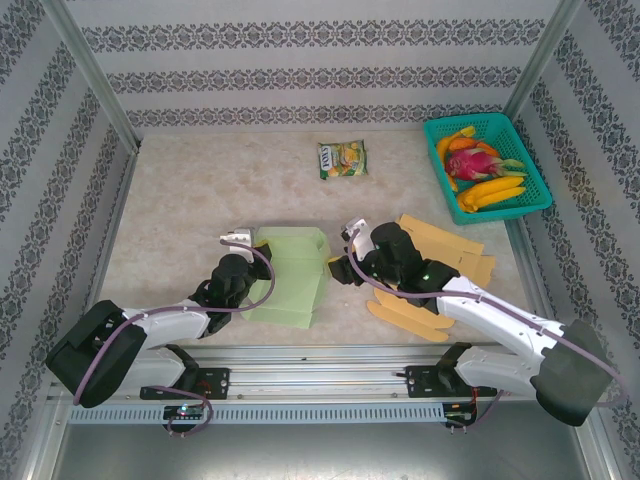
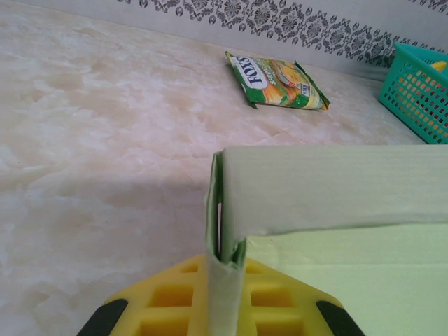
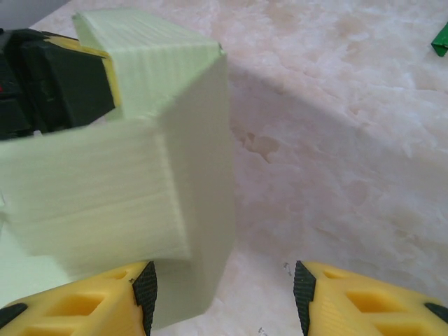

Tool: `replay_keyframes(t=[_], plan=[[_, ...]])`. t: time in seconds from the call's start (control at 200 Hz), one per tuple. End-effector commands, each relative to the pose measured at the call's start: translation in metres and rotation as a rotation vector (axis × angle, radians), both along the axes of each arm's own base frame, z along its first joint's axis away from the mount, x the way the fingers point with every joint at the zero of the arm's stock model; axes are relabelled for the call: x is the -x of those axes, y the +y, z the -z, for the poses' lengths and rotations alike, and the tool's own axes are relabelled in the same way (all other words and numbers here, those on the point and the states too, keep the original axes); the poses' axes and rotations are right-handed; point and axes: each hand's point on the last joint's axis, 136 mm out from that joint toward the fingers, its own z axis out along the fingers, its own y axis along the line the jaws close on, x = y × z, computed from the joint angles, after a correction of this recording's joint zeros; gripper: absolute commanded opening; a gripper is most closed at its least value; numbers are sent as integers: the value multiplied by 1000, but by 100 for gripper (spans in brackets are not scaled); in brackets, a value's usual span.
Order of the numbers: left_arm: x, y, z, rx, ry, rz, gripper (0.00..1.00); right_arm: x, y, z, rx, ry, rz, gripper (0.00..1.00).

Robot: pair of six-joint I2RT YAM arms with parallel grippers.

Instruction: Fold the paper box

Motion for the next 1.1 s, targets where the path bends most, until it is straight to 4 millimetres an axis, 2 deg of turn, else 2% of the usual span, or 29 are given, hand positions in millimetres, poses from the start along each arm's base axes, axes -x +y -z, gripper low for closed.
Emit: replay_keyframes(t=[0.0,0.27,0.769,1.094], plan=[[-6,5,-13,10,-29,-32,0,5,4,-15,-23,-30,-31,56],[-4,2,-15,25,-32,-10,0,4,6,-13,-17,-26,-39,56],[-1,-16,-22,61,-38,82,0,5,23,-7,-23,-9,-84,55],[1,-28,-21,65,-31,122,0,-6,19,-1,31,-38,-17,54]])
